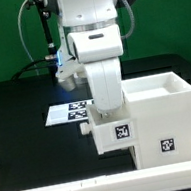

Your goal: Assemble drawer

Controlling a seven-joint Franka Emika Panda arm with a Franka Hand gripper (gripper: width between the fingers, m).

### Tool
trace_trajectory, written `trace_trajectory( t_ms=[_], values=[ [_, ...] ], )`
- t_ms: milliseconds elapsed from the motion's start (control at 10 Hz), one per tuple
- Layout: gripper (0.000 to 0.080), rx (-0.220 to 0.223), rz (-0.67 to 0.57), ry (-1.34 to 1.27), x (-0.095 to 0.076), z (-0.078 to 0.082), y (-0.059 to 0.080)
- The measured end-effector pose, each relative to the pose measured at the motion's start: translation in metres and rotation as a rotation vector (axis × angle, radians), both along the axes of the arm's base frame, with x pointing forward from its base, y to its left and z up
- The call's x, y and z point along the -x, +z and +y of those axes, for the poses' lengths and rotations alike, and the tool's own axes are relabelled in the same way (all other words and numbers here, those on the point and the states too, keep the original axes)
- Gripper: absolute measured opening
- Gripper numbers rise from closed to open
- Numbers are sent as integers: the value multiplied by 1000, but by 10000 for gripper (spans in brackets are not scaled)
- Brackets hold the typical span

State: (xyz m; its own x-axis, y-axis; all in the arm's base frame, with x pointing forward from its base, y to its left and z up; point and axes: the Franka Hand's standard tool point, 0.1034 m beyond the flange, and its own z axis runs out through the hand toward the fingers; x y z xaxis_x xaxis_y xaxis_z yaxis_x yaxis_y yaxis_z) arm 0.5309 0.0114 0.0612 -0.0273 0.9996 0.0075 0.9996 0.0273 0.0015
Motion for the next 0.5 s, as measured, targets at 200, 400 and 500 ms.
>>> trace_trajectory(
  t_ms=[200, 400, 500],
  values=[
    [35, -1, 3, -28, -5, 12, 1],
    [35, -1, 1, -61, -8, 14, 3],
    [35, -2, 4, -64, -7, 13, 2]
  ],
)
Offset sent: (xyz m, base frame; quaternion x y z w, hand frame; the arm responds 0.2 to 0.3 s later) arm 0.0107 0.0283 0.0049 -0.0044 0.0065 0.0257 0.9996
